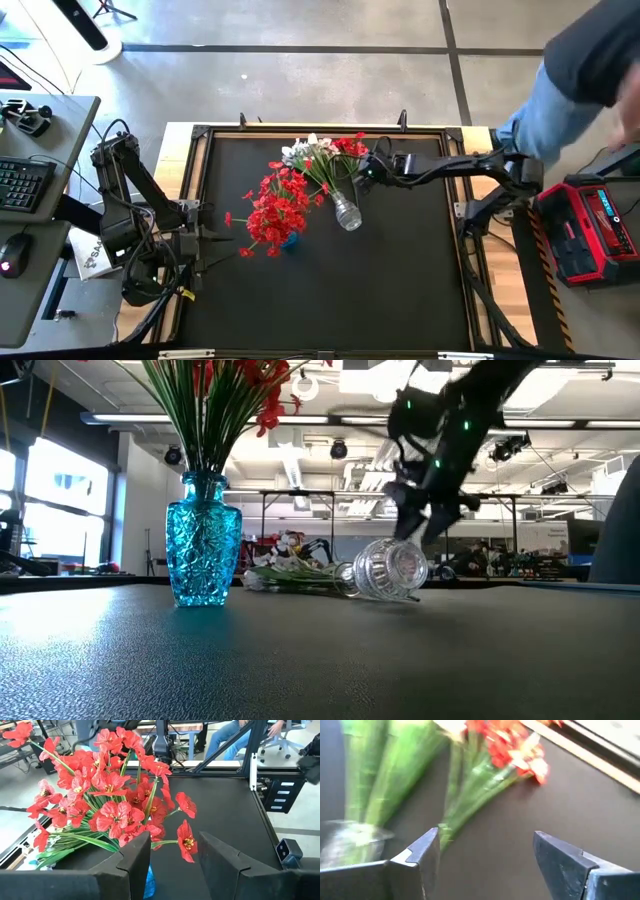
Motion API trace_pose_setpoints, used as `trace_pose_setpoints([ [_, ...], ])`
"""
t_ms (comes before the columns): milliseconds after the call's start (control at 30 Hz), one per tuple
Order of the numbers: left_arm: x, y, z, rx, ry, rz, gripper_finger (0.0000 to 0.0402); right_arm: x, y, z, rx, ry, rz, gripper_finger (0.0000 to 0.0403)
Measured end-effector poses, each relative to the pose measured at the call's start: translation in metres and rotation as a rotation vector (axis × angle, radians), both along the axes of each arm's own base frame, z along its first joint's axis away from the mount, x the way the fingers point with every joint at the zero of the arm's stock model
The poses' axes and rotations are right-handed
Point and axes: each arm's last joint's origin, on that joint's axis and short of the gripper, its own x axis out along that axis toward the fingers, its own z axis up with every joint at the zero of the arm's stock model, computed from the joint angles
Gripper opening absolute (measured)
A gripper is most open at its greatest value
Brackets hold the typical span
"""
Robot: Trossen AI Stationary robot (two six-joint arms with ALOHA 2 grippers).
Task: Sort flowers into vase by color
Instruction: Adjust the transparent vase
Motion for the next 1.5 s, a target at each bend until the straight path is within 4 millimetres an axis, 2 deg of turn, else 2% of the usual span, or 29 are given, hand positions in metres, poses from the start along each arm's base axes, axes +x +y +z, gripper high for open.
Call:
trace_pose_setpoints([
  [200, 0.000, 0.000, 0.000, -0.004, -0.003, 0.003, 0.0151, 0.028, 0.032, 0.030, 0.029, -0.116, 0.181, 0.0251],
  [367, 0.000, 0.000, 0.000, -0.026, 0.000, 0.004, 0.0151, 0.057, 0.043, 0.021, 0.073, -0.139, 0.243, 0.0251],
  [567, 0.000, 0.000, -0.001, -0.033, 0.012, -0.005, 0.0151, 0.096, 0.028, -0.008, 0.082, -0.065, 0.194, 0.0251],
  [767, 0.000, 0.000, -0.001, -0.033, 0.013, -0.005, 0.0151, 0.126, 0.011, -0.021, 0.138, 0.055, 0.140, 0.0251],
  [1067, 0.000, 0.000, -0.001, -0.033, 0.013, -0.005, 0.0151, 0.147, -0.002, -0.037, 0.186, 0.228, 0.126, 0.0245],
  [1167, 0.000, 0.000, -0.001, -0.033, 0.013, -0.005, 0.0151, 0.151, -0.005, -0.046, 0.216, 0.245, 0.144, 0.0218],
  [1267, 0.000, 0.000, -0.001, -0.032, 0.013, -0.006, 0.0151, 0.151, -0.007, -0.050, 0.235, 0.248, 0.156, 0.0173],
  [1500, 0.000, 0.000, -0.001, -0.033, 0.017, -0.008, 0.0151, 0.147, -0.005, -0.048, 0.228, 0.303, 0.190, 0.0024],
])
